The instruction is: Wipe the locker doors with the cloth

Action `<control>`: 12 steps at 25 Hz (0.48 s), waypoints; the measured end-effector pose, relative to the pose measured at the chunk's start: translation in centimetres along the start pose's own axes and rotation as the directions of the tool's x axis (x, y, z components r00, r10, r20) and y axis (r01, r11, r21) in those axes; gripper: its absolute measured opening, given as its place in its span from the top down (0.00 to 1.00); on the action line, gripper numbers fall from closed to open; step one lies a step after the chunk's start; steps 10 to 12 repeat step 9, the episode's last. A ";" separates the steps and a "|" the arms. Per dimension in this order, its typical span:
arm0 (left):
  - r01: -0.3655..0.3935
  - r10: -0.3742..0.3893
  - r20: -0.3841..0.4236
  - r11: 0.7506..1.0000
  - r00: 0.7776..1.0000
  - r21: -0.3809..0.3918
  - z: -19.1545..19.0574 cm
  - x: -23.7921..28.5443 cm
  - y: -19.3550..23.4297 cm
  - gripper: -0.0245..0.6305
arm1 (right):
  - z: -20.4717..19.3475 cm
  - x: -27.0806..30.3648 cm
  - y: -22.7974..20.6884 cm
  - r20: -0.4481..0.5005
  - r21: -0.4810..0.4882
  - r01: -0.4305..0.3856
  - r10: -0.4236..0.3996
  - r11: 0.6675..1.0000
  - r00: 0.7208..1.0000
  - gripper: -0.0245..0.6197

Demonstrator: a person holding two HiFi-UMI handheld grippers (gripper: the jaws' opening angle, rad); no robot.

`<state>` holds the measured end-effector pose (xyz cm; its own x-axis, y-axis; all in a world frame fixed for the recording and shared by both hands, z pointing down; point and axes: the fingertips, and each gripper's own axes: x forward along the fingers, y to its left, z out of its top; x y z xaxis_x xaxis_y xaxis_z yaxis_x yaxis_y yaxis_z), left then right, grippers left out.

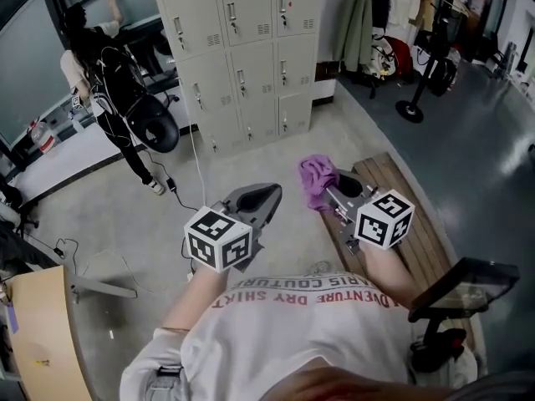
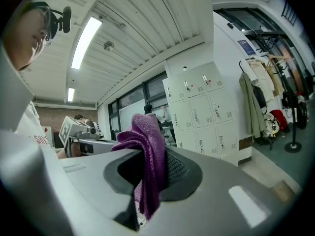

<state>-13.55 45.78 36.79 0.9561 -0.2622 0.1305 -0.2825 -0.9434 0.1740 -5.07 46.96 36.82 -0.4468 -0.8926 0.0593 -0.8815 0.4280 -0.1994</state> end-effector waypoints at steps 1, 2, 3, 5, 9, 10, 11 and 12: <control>0.002 -0.002 -0.003 1.000 1.000 -0.001 0.0 0.0 0.0 0.96 | 0.1 0.0 0.0 0.002 0.001 0.000 0.000 1.000 1.000 0.88; 0.003 -0.003 -0.005 1.000 1.000 -0.002 0.0 0.0 0.0 0.96 | 0.2 0.1 0.0 0.003 0.000 0.000 0.000 1.000 1.000 0.88; 0.003 -0.003 -0.006 1.000 1.000 -0.004 0.0 0.0 0.1 0.96 | 0.2 0.1 0.0 0.002 0.000 0.000 0.000 1.000 1.000 0.88; 0.002 -0.002 -0.005 1.000 1.000 -0.004 0.2 -0.1 0.1 0.96 | 0.2 0.3 0.1 -0.001 0.003 -0.002 0.002 1.000 1.000 0.88; -0.001 0.001 -0.001 1.000 1.000 0.001 0.3 -0.1 0.2 0.96 | 0.1 0.3 0.1 -0.003 0.007 -0.010 0.010 1.000 1.000 0.88; -0.001 0.001 -0.001 1.000 1.000 0.001 0.3 -0.1 0.2 0.96 | 0.1 0.3 0.1 -0.003 0.007 -0.010 0.010 1.000 1.000 0.88; -0.001 0.001 -0.001 1.000 1.000 0.001 0.3 -0.1 0.2 0.96 | 0.1 0.3 0.1 -0.003 0.007 -0.010 0.010 1.000 1.000 0.88; -0.001 0.001 -0.001 1.000 1.000 0.001 0.3 -0.1 0.2 0.96 | 0.1 0.3 0.1 -0.003 0.007 -0.010 0.010 1.000 1.000 0.88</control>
